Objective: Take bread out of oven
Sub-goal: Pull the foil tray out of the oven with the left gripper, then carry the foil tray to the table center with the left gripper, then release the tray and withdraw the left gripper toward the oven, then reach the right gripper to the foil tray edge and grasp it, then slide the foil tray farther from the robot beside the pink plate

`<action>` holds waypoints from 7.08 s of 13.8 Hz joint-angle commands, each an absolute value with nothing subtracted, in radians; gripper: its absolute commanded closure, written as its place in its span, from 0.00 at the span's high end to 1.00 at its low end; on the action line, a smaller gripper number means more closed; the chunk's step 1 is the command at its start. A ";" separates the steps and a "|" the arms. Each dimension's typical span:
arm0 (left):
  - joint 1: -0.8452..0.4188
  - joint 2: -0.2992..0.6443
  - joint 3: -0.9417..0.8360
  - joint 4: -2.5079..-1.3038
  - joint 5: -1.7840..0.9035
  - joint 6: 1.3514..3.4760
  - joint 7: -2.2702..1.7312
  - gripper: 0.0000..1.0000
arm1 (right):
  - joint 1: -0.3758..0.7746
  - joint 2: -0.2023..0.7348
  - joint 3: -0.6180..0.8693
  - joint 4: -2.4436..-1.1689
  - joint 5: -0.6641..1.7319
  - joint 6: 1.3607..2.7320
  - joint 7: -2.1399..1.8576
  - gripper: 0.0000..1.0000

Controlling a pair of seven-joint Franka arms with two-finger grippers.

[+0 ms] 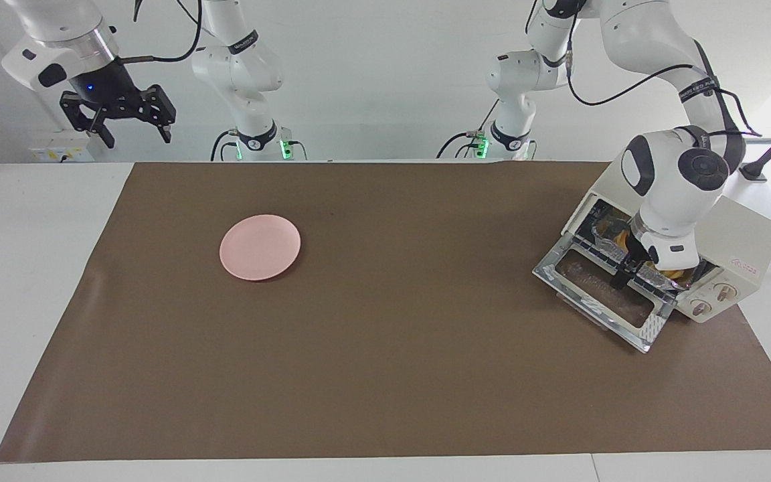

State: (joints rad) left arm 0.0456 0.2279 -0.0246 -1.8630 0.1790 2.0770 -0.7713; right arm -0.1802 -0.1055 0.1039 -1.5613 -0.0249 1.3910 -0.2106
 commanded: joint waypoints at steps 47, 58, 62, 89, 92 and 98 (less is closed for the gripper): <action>-0.301 -0.023 0.081 -1.673 -0.009 1.393 -0.285 1.00 | -0.186 -0.158 0.106 -1.578 -0.023 1.379 -0.241 1.00; -0.127 -0.017 -0.046 -1.671 0.002 1.398 -0.135 1.00 | 0.164 -0.016 0.127 -1.701 -0.014 1.669 0.208 1.00; -0.071 -0.031 -0.072 -1.654 0.002 1.373 -0.134 1.00 | 0.326 0.158 0.127 -1.697 -0.017 1.862 0.435 1.00; -0.052 -0.069 -0.063 -1.666 0.003 1.384 -0.075 1.00 | 0.446 0.479 0.118 -1.750 -0.110 2.322 0.611 0.00; -0.052 -0.069 -0.063 -1.666 0.002 1.384 -0.075 1.00 | 0.453 0.479 0.118 -1.746 -0.110 2.327 0.611 0.00; -0.052 -0.069 -0.063 -1.666 0.002 1.384 -0.075 1.00 | 0.436 0.505 0.118 -1.587 -0.106 2.185 0.604 0.00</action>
